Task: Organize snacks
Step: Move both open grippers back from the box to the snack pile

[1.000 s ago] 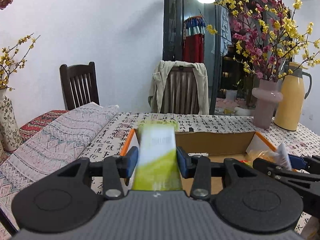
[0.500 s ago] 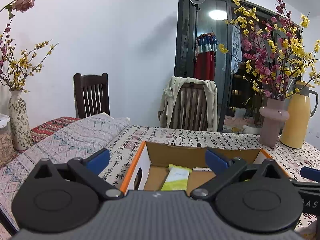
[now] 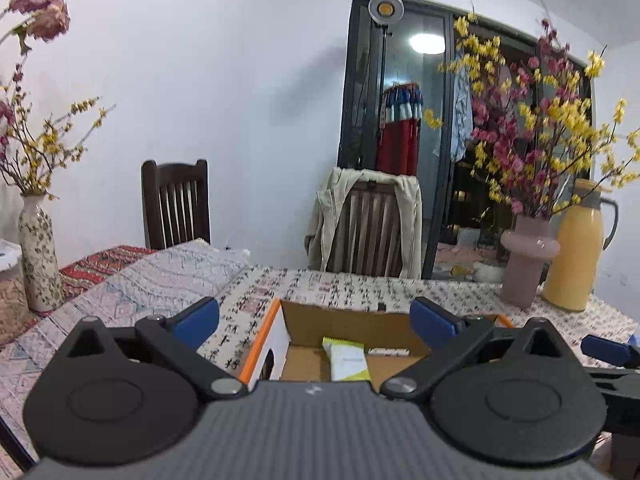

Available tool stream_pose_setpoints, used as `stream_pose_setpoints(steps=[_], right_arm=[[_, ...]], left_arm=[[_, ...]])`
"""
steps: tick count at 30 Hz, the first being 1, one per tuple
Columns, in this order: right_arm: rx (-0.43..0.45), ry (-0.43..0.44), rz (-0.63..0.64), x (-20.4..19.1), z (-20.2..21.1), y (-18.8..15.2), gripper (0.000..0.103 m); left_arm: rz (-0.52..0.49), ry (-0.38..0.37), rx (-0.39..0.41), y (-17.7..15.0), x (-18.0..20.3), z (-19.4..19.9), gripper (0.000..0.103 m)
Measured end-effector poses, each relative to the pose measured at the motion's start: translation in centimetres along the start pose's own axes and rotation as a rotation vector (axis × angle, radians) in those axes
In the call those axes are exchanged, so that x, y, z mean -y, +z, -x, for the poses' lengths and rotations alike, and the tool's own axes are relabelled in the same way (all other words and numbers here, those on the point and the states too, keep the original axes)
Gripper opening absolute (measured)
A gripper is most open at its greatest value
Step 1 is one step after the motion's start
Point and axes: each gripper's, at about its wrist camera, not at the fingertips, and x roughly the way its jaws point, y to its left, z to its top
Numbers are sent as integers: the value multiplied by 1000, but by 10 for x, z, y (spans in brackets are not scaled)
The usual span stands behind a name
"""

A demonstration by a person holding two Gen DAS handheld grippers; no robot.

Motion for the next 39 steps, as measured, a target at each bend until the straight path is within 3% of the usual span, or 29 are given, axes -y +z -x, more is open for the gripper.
stream_pose_setpoints(steps=[8, 24, 34, 39], right_arm=[[30, 14, 24, -7, 38, 5, 103], [-28, 23, 38, -20, 112, -33, 103], [-127, 31, 59, -20, 144, -75, 103], [-203, 33, 81, -19, 156, -104, 103]], left_arm=[[6, -24, 9, 2, -3, 41, 103], [3, 1, -30, -25, -29, 108, 103], [-35, 4, -168, -79, -47, 125, 103], [16, 16, -234, -101, -63, 136, 103]])
